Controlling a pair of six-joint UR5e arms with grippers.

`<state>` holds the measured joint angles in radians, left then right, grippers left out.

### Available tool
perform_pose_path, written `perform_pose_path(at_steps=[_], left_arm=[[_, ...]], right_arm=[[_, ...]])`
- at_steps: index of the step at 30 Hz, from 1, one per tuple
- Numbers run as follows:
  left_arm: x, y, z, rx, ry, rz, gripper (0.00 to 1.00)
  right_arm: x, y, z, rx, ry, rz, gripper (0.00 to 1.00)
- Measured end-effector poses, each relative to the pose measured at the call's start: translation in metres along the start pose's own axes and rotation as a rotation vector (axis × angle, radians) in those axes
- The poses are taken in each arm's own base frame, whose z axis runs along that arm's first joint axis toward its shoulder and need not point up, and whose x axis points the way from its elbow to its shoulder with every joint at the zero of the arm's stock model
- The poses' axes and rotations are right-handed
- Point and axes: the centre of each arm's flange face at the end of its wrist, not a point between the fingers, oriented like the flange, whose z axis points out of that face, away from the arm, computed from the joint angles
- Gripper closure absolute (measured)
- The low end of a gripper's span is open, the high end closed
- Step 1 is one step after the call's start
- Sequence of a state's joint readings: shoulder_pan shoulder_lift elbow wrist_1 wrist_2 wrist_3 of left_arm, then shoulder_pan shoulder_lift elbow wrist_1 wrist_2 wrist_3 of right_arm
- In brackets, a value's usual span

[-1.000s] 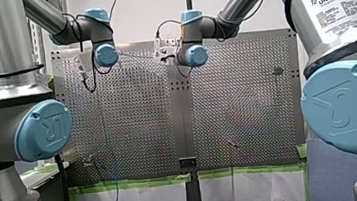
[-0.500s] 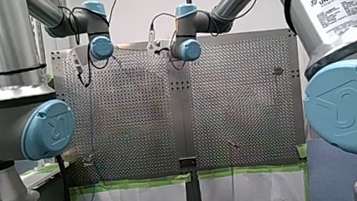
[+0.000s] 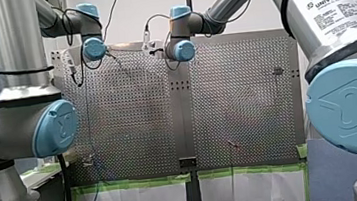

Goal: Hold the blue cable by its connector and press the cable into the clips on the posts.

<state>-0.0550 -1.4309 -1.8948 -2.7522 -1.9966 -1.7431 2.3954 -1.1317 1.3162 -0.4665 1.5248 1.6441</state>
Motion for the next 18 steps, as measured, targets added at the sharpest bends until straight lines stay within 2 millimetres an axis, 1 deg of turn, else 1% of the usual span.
perform_pose_path(at_steps=[5, 8, 14, 18], left_arm=[[0.001, 0.003, 0.009, 0.017, 0.002, 0.004, 1.00], [0.002, 0.002, 0.017, 0.033, 0.005, 0.006, 1.00], [0.004, -0.004, 0.038, 0.054, 0.006, -0.003, 1.00], [0.001, -0.005, 0.048, 0.064, -0.003, -0.031, 1.00]], right_arm=[[0.006, -0.001, 0.005, -0.001, 0.012, 0.000, 1.00], [0.006, -0.001, 0.006, -0.002, 0.013, 0.000, 1.00], [-0.005, -0.001, 0.015, -0.004, -0.006, 0.002, 1.00], [-0.013, -0.002, 0.020, -0.002, -0.011, 0.003, 1.00]])
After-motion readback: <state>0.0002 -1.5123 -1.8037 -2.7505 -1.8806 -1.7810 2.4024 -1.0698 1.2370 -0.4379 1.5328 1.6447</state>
